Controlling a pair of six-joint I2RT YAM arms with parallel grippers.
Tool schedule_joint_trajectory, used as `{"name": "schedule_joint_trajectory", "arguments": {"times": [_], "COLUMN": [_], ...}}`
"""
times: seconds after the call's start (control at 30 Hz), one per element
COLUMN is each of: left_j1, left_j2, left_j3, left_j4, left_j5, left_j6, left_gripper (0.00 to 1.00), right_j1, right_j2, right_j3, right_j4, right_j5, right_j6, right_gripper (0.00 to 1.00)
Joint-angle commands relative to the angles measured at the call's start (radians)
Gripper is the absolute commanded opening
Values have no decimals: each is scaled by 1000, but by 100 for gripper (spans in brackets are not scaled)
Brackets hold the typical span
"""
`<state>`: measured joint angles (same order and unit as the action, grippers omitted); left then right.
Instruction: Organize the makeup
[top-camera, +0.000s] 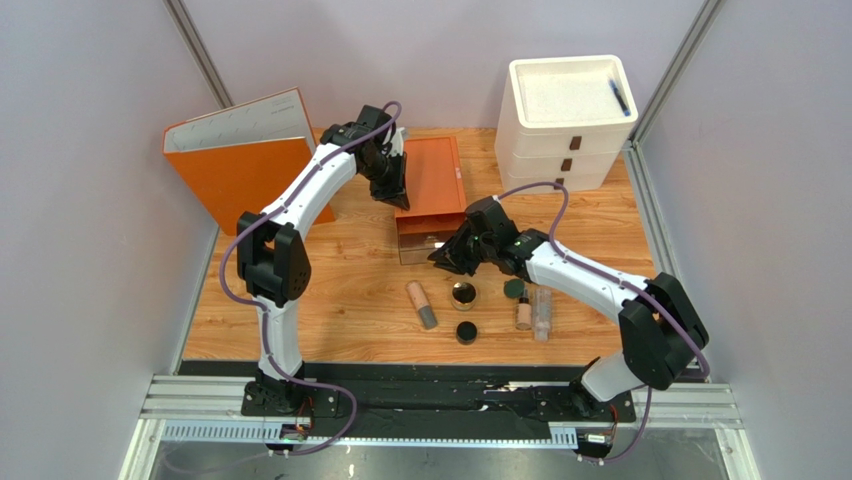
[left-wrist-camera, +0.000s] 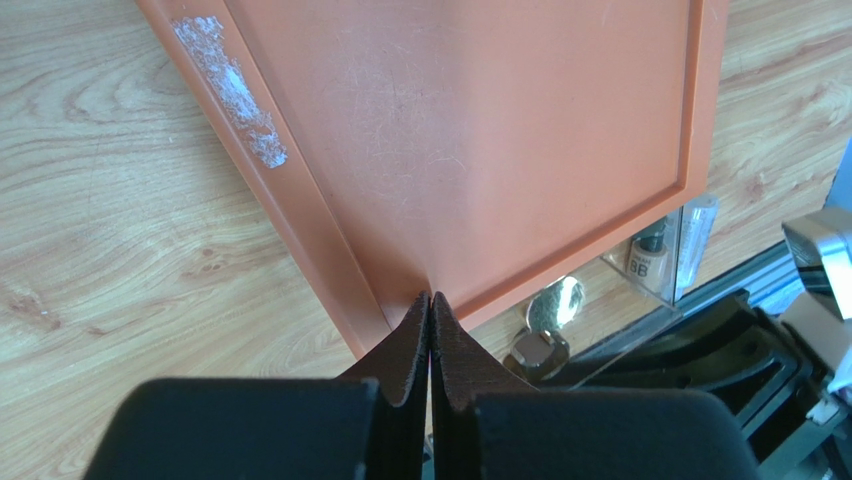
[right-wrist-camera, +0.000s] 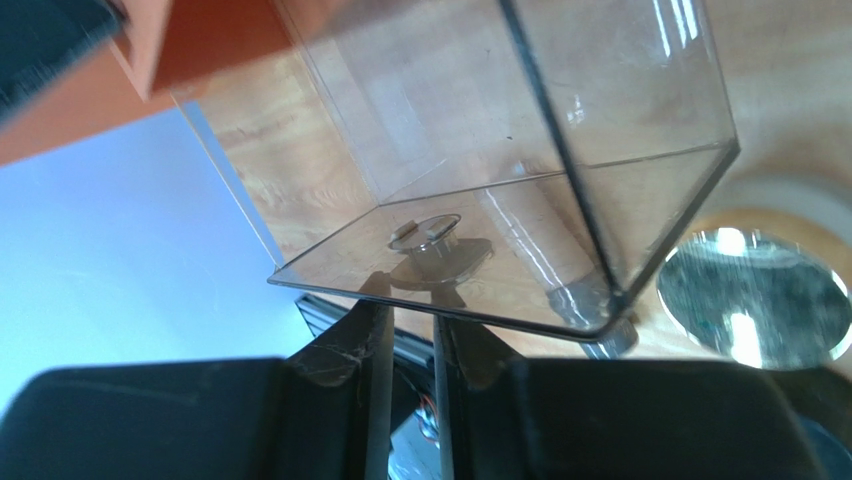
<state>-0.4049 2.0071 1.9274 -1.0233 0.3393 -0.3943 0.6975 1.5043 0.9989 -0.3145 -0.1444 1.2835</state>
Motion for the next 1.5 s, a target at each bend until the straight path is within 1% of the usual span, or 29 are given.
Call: {"name": "schedule_joint_trajectory", "arguments": {"times": [0.0,0.1,0.13,0.2,0.23,0.3,0.33,0.4,0.47,0.53,0.57,0.67,0.73,0.83,0.87,0.97,1.07,1.23,1.47], "left_j1": [5,5,6,6,6,6,6,6,6,5,5,6,6,5,6,6,6,6,5], "left_j2": [32,32,32,25,22,12,9,-8,-28,-39,-45,-33,-31,-36,-41,-51,-48,-48,-50], "left_j3": [-2,-4,-1,4,4,12,12,15,13,8,8,15,5,-16,-33,-53,-62,-67,-88], "left_j4": [-24,-29,-32,-37,-38,-41,-41,-40,-37,-38,-43,-73,-83,-81,-77,-63,-60,-60,-54], "left_j5": [-36,-39,-43,-54,-60,-68,-72,-74,-82,-101,-109,-144,-154,-145,-145,-140,-135,-125,-120], "left_j6": [40,51,55,63,64,71,71,77,77,83,84,94,97,94,94,94,95,100,104], "left_gripper": [0,0,0,0,0,0,0,0,0,0,0,0,0,0,0,0,0,0,0], "right_j1": [34,48,46,50,50,54,57,62,66,66,65,54,37,24,23,22,20,20,16], "right_j2": [-62,-98,-108,-110,-110,-111,-113,-125,-142,-177,-191,-254,-283,-300,-306,-308,-288,-211,-95], "right_j3": [-34,-19,-10,44,69,141,164,226,250,242,231,143,60,-12,-54,-109,-137,-148,-121], "right_j4": [-146,-166,-182,-216,-253,-299,-357,-418,-518,-608,-636,-699,-733,-773,-778,-773,-741,-695,-632], "right_j5": [3,46,57,91,100,134,141,204,268,327,392,463,465,471,482,493,494,535,549], "right_j6": [-6,-32,-47,-102,-125,-194,-217,-295,-341,-394,-401,-403,-376,-337,-322,-305,-311,-348,-409], "right_gripper": [18,26,35,43,51,55,56,56,55,54,53,52,52,51,51,50,49,47,47]}}
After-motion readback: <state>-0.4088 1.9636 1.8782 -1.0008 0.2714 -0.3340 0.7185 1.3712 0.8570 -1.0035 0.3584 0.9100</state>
